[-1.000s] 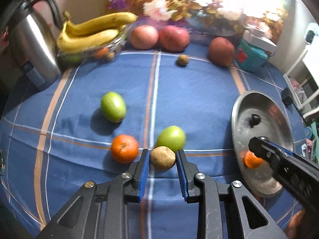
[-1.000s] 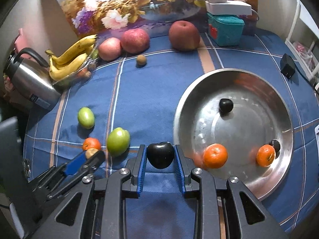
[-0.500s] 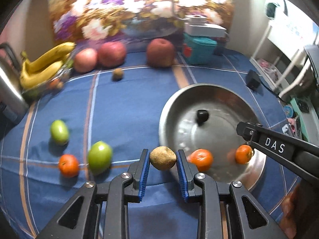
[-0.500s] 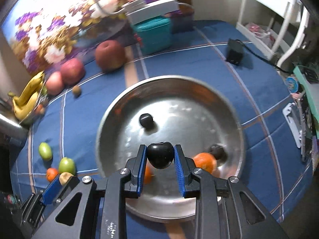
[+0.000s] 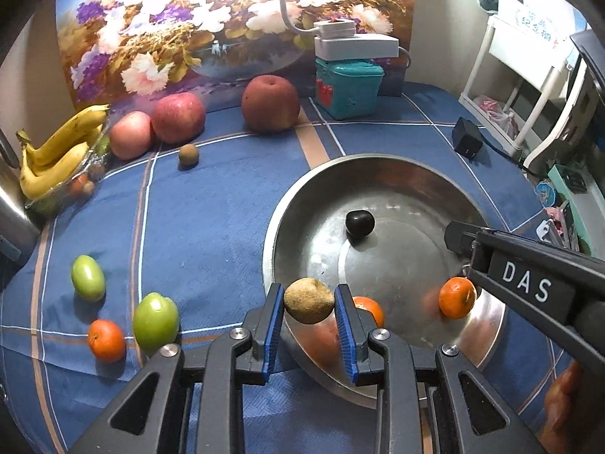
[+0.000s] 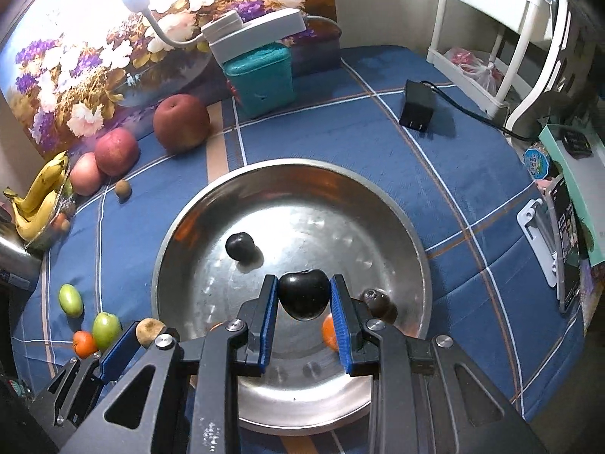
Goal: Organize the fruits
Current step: 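Open both grippers to drop the plum and potato into the plate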
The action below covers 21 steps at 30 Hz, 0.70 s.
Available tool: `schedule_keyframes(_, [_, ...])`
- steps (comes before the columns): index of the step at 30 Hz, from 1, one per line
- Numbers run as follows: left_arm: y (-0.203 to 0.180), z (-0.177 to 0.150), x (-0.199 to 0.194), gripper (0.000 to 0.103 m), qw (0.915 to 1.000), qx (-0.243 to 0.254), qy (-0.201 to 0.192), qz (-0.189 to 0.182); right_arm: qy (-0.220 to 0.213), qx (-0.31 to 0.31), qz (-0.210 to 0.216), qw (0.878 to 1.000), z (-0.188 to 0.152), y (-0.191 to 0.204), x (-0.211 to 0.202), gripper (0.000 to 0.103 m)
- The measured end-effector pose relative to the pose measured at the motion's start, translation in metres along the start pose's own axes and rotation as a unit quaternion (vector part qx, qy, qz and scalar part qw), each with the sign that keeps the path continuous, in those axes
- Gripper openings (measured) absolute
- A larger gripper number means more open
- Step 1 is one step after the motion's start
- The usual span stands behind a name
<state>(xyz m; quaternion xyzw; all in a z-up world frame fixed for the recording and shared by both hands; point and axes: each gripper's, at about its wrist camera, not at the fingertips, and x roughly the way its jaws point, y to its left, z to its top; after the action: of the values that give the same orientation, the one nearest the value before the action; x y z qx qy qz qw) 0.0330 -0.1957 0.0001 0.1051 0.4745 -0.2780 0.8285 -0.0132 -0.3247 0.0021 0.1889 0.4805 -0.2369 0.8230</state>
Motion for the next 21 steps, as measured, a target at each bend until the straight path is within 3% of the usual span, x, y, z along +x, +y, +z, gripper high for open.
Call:
schedule_keyframes(5, [-0.002,0.0,0.0,0.037,1.0,0.006,0.002,0.006,-0.008,-0.007,-0.004,1.0,0.001,0.002,-0.002,0.03])
schedule_keyframes(7, [-0.001,0.0,-0.001,0.056,1.0,0.003,-0.002,0.009,-0.013,-0.011,-0.007,1.0,0.001,0.003,-0.004,0.03])
schedule_keyframes(8, [0.0,0.0,-0.003,0.059,0.9999,0.001,-0.006,0.01,-0.015,-0.012,-0.007,1.0,0.001,0.003,-0.005,0.03])
schedule_keyframes(11, [0.001,0.001,-0.005,0.063,0.9999,-0.001,-0.007,0.013,-0.022,-0.013,-0.001,1.0,0.002,0.003,-0.008,0.031])
schedule_keyframes(13, [0.004,0.002,-0.006,0.07,0.9998,-0.008,-0.006,0.017,-0.026,-0.013,0.0,1.0,0.003,0.003,-0.009,0.035])
schedule_keyframes(15, [0.008,0.002,-0.005,0.072,0.9996,-0.015,-0.001,0.022,-0.032,-0.013,-0.002,0.999,0.003,0.003,-0.012,0.041])
schedule_keyframes(21, [0.027,0.002,-0.007,0.08,0.9981,-0.048,0.004,0.039,-0.051,-0.016,-0.002,0.999,0.005,0.004,-0.021,0.041])
